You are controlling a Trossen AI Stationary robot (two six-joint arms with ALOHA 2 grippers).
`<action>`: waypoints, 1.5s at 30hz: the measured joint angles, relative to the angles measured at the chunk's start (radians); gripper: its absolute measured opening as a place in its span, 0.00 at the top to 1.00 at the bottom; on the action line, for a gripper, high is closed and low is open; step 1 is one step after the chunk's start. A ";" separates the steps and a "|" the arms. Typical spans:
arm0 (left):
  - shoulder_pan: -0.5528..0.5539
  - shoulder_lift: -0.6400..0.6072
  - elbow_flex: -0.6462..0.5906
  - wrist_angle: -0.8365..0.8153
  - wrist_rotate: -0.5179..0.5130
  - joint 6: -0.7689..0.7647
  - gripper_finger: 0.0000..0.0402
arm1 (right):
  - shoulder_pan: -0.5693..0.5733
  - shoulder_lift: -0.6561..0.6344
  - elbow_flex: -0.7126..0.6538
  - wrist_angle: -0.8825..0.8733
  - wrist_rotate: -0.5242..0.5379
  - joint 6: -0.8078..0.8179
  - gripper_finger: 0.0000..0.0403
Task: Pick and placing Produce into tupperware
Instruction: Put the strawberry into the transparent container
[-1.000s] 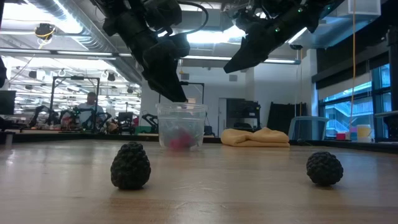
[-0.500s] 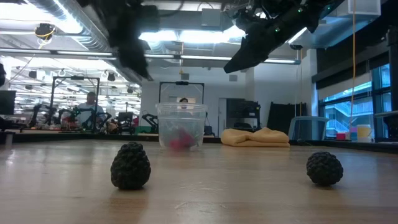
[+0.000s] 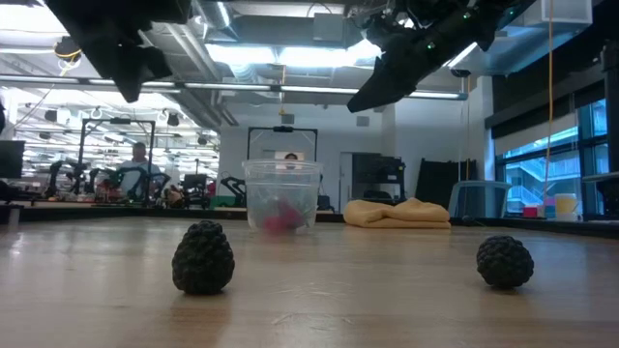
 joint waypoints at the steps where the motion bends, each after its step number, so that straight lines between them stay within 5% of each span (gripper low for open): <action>1: -0.014 0.002 0.000 0.001 -0.006 -0.029 0.54 | 0.000 0.000 0.000 0.000 0.000 0.000 0.60; 15: -0.050 0.001 0.000 0.023 -0.031 -0.089 0.53 | 0.000 0.000 0.000 0.022 0.000 0.000 0.60; 26: -0.050 0.060 0.000 -0.005 0.081 -0.114 0.34 | 0.000 0.000 0.000 0.021 0.000 0.003 0.60; 34: -0.053 0.077 0.000 0.000 0.079 -0.156 0.32 | 0.000 0.000 0.000 0.019 0.000 0.004 0.60; 45: -0.188 0.077 0.000 -0.070 0.045 0.033 0.32 | 0.000 0.000 0.000 0.020 0.000 0.085 0.60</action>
